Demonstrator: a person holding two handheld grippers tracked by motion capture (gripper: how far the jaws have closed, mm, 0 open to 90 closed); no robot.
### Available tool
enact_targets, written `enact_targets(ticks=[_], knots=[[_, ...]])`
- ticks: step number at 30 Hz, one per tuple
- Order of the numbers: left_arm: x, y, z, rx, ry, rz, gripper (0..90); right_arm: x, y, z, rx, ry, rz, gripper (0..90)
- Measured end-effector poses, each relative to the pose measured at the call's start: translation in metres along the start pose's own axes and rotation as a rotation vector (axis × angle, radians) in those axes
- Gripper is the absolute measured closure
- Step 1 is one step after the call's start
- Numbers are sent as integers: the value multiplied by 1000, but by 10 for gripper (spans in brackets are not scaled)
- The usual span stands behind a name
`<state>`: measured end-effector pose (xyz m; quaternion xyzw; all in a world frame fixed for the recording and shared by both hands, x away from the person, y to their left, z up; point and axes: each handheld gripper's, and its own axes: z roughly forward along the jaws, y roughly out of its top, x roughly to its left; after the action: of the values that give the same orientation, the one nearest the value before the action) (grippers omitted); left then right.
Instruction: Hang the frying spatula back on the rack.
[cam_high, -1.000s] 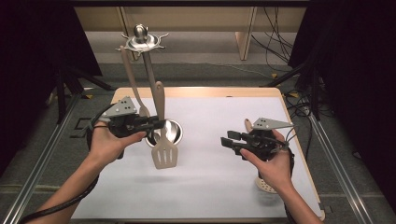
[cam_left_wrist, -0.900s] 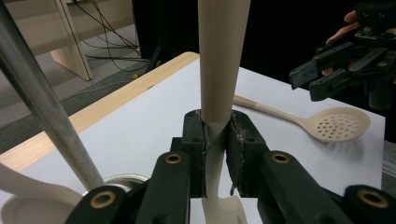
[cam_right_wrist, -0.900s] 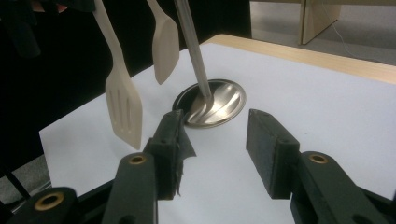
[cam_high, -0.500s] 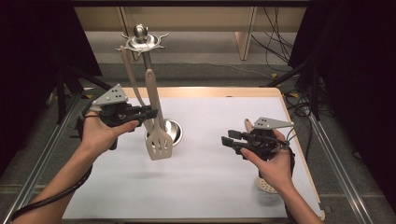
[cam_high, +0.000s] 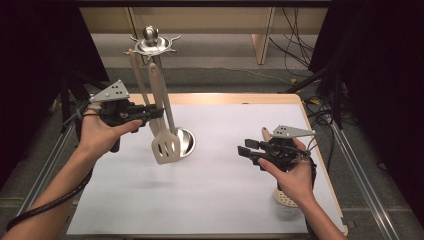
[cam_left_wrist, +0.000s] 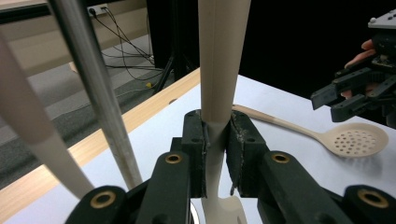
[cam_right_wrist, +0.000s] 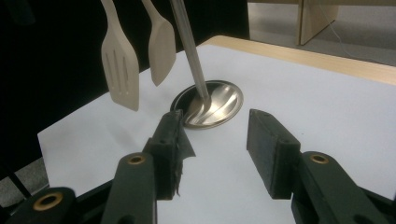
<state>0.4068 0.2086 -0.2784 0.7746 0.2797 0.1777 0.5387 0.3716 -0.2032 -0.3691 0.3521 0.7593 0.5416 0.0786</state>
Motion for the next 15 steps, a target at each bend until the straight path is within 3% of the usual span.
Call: enact_targets(ticks=[10, 11, 12, 14, 15], knots=[[8, 4, -2, 5, 7, -2, 775, 0, 0, 1, -5, 2, -8, 569], [11, 5, -2, 4, 8, 32, 775, 0, 0, 1, -3, 1, -5, 569], [16, 7, -1, 2, -3, 99, 775, 0, 0, 1, -4, 6, 1, 569], [17, 7, -2, 6, 9, 83, 774, 0, 0, 1, -2, 4, 4, 569], [20, 8, -1, 1, -3, 116, 774, 0, 0, 1, -3, 5, 5, 569]])
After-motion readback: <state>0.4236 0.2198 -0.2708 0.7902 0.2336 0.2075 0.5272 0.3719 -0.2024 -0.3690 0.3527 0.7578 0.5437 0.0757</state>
